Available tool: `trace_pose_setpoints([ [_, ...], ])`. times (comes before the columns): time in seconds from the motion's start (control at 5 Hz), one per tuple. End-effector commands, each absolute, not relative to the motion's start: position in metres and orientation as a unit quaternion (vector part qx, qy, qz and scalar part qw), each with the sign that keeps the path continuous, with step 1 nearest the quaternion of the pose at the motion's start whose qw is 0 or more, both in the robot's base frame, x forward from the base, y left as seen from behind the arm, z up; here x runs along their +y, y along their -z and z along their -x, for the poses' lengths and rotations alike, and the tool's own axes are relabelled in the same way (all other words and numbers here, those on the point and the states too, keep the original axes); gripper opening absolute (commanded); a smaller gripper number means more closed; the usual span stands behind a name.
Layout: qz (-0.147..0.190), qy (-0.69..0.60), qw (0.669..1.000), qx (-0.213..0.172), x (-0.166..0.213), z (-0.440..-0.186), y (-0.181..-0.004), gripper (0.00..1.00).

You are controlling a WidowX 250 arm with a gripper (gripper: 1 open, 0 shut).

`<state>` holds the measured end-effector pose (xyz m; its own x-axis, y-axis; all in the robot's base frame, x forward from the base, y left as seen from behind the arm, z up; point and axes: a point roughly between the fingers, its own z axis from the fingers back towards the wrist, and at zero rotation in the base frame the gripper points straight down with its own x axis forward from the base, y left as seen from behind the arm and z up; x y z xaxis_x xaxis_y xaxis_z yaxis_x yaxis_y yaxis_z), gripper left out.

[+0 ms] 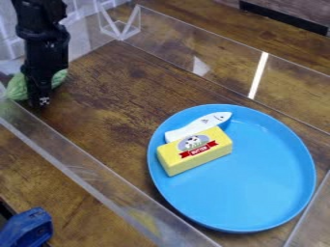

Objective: Put the green object in the blue tray

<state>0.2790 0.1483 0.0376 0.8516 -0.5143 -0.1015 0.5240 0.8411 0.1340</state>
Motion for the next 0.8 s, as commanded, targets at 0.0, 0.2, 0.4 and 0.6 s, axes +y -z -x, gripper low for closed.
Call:
trace_pose_setpoints([
  [0.0,-0.102,0.264,0.959,0.010,0.137,-0.284,-0.072,0.00],
  [0.2,-0.111,0.249,0.962,0.014,0.125,-0.282,-0.095,0.00],
  [0.4,-0.124,0.231,0.965,0.015,0.112,-0.288,-0.117,0.00],
  [0.6,-0.131,0.226,0.965,0.005,0.105,-0.297,-0.123,0.00],
])
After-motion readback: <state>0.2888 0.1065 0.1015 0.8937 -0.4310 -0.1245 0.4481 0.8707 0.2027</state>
